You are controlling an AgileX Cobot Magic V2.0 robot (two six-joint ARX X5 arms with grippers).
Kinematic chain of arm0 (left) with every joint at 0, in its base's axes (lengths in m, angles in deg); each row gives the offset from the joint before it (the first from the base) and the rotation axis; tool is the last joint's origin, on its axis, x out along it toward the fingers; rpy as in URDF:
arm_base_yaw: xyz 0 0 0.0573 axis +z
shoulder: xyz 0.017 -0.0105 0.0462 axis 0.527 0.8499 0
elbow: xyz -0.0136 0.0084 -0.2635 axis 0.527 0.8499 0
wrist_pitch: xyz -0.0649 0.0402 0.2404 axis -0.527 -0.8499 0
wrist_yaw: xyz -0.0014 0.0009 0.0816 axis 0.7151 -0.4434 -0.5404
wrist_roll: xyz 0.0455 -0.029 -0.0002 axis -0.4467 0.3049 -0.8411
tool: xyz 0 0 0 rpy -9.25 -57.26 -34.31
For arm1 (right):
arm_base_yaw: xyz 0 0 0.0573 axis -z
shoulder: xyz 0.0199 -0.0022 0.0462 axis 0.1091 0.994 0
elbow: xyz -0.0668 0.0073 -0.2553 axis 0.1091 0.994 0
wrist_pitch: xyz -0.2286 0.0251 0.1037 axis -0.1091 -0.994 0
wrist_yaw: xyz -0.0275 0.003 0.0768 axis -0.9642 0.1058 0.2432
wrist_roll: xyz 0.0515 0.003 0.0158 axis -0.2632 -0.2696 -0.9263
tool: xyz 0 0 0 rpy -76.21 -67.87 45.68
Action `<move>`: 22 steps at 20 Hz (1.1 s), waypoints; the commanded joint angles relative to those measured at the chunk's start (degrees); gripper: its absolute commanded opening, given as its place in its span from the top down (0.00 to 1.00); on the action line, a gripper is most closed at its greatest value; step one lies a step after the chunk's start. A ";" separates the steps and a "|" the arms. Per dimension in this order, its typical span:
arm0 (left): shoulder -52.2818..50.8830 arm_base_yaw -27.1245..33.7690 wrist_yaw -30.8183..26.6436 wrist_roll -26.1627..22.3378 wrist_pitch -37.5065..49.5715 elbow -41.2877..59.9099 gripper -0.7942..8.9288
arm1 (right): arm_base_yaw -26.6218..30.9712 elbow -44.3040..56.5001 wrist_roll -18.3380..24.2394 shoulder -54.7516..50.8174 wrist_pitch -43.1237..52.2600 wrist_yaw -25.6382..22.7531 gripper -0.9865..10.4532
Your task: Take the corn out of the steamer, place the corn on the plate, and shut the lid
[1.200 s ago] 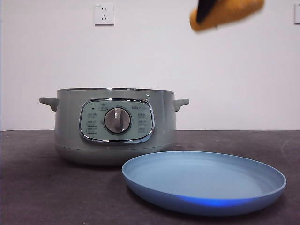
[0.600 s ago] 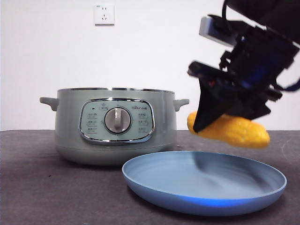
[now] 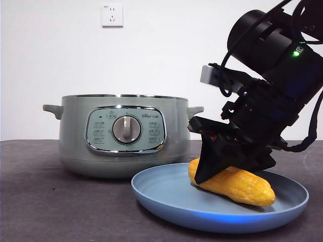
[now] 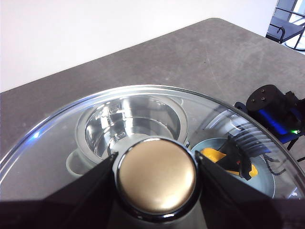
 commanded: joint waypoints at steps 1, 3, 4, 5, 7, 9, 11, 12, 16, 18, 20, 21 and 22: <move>-0.50 0.11 0.57 0.33 2.71 -0.31 0.92 | -0.48 0.48 -0.70 0.83 -0.35 0.11 0.78; -0.26 0.11 0.57 0.31 2.73 -0.31 0.92 | -0.48 0.48 -0.90 0.83 -0.35 0.09 0.59; 0.07 0.11 0.57 0.28 2.78 -0.31 0.92 | -0.48 0.46 -0.90 0.81 -0.33 0.07 0.49; 0.33 0.11 0.59 0.28 2.89 -0.31 0.92 | -0.48 0.46 -0.90 0.79 -0.33 0.07 0.43; 1.16 0.11 0.59 0.13 3.45 -0.31 0.92 | -0.46 0.46 -0.90 0.74 -0.33 0.07 0.41; 2.03 0.11 0.74 0.11 4.55 -0.31 0.92 | -0.46 0.44 -0.85 -0.70 -0.35 -0.09 0.41; 2.89 0.11 0.79 0.09 5.77 -0.31 0.92 | -0.46 0.44 -1.05 -4.22 -0.44 -0.07 0.41; 3.48 0.11 0.79 -0.09 6.73 -0.31 0.92 | -0.46 0.37 -1.60 -7.17 -1.40 -0.11 0.41; 6.91 0.11 3.39 -0.42 10.38 -0.31 0.92 | -0.39 0.33 -1.66 -21.16 -8.92 -0.63 0.41; 9.31 0.11 3.48 -1.79 14.19 -0.31 0.92 | -0.42 0.33 -1.70 -29.22 -13.55 -0.59 0.42; 12.15 0.11 3.85 -1.81 18.23 -0.31 0.92 | -0.42 0.33 -1.95 -37.38 -18.03 -0.63 0.42; 13.60 0.11 4.24 -1.79 19.71 -0.31 0.92 | -0.42 0.31 -2.19 -40.94 -19.98 -0.87 0.42; 15.52 0.11 5.88 -1.79 21.40 -0.31 0.92 | -0.42 0.24 -2.54 -45.16 -22.34 -2.08 0.42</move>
